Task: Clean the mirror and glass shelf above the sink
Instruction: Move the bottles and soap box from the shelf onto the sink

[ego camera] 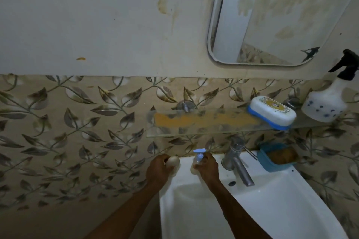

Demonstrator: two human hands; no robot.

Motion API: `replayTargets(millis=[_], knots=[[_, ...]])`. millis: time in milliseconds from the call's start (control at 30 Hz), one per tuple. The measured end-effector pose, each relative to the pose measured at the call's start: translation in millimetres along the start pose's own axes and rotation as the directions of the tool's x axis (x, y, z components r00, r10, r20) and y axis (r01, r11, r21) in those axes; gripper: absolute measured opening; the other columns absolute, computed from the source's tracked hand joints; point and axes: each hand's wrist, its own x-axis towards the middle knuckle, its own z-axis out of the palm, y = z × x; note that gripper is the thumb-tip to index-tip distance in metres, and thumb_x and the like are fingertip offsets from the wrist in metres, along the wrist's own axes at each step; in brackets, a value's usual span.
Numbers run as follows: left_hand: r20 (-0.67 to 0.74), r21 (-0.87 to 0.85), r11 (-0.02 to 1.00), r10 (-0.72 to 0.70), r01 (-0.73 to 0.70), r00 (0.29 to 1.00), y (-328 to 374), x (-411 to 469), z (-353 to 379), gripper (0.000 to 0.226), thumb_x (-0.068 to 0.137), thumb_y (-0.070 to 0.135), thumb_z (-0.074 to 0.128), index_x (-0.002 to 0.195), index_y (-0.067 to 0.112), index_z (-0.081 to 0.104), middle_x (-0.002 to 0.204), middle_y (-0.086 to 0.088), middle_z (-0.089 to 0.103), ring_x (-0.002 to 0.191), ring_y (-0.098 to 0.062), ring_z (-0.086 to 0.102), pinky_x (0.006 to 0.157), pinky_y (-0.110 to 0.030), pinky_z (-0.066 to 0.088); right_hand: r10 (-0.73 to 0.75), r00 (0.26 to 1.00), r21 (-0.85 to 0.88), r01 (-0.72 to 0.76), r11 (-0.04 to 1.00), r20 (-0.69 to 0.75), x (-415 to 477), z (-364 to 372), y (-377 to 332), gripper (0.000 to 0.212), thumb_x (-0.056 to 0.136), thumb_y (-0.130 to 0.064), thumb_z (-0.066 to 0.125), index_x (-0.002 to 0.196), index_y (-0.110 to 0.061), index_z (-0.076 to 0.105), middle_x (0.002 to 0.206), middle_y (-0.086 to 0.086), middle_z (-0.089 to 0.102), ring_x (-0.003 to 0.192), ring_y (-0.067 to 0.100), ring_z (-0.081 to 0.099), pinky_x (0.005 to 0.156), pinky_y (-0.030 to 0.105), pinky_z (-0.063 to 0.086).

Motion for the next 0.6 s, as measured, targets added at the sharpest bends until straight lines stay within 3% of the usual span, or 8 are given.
replayTargets(millis=[133, 233, 400, 500, 600], knots=[[-0.032, -0.036, 0.999, -0.005, 0.004, 0.999, -6, 1, 7, 0.012, 0.074, 0.02, 0.071, 0.086, 0.024, 0.068, 0.084, 0.002, 0.069, 0.079, -0.019, 0.063, 0.069, -0.032, 0.051, -0.01, 1.0, -0.044, 0.01, 0.999, 0.003, 0, 6, 10, 0.039, 0.074, 0.002, 0.07, 0.11, -0.003, 0.057, 0.104, 0.011, 0.066, 0.097, 0.026, 0.062, 0.075, 0.022, 0.042], [-0.029, -0.036, 0.999, -0.032, 0.031, 0.999, -5, 1, 11, 0.019, 0.07, 0.019, 0.076, 0.086, 0.025, 0.067, 0.086, 0.003, 0.069, 0.081, -0.018, 0.063, 0.069, -0.029, 0.05, -0.015, 1.0, -0.048, 0.015, 0.999, 0.013, -2, 10, 11, 0.032, 0.075, 0.001, 0.068, 0.103, -0.006, 0.056, 0.091, 0.002, 0.061, 0.085, 0.018, 0.058, 0.064, 0.016, 0.04], [-0.012, -0.02, 0.999, -0.036, 0.036, 0.999, -6, 2, 12, 0.032, 0.066, 0.014, 0.08, 0.095, 0.02, 0.067, 0.094, -0.001, 0.069, 0.088, -0.021, 0.062, 0.071, -0.028, 0.048, -0.023, 1.0, -0.102, 0.023, 0.994, 0.002, -2, 13, 13, 0.025, 0.077, -0.003, 0.067, 0.09, -0.015, 0.049, 0.086, -0.001, 0.057, 0.081, 0.018, 0.057, 0.057, 0.014, 0.036], [-0.009, -0.011, 1.0, -0.018, 0.018, 1.0, -6, 3, 12, 0.035, 0.064, 0.014, 0.081, 0.095, 0.019, 0.067, 0.095, -0.002, 0.07, 0.088, -0.021, 0.063, 0.073, -0.029, 0.049, -0.028, 1.0, -0.122, 0.027, 0.992, -0.009, -1, 14, 17, 0.027, 0.074, -0.003, 0.069, 0.098, -0.009, 0.057, 0.093, 0.001, 0.062, 0.09, 0.019, 0.061, 0.069, 0.017, 0.037], [-0.014, -0.013, 1.0, -0.013, 0.013, 1.0, -4, 3, 12, 0.036, 0.062, 0.014, 0.082, 0.094, 0.021, 0.067, 0.095, -0.002, 0.07, 0.09, -0.022, 0.064, 0.076, -0.033, 0.051, -0.03, 1.0, -0.102, 0.03, 0.994, -0.002, 2, 16, 22, 0.043, 0.068, -0.002, 0.075, 0.107, -0.007, 0.061, 0.108, 0.007, 0.066, 0.102, 0.024, 0.06, 0.083, 0.024, 0.044]])
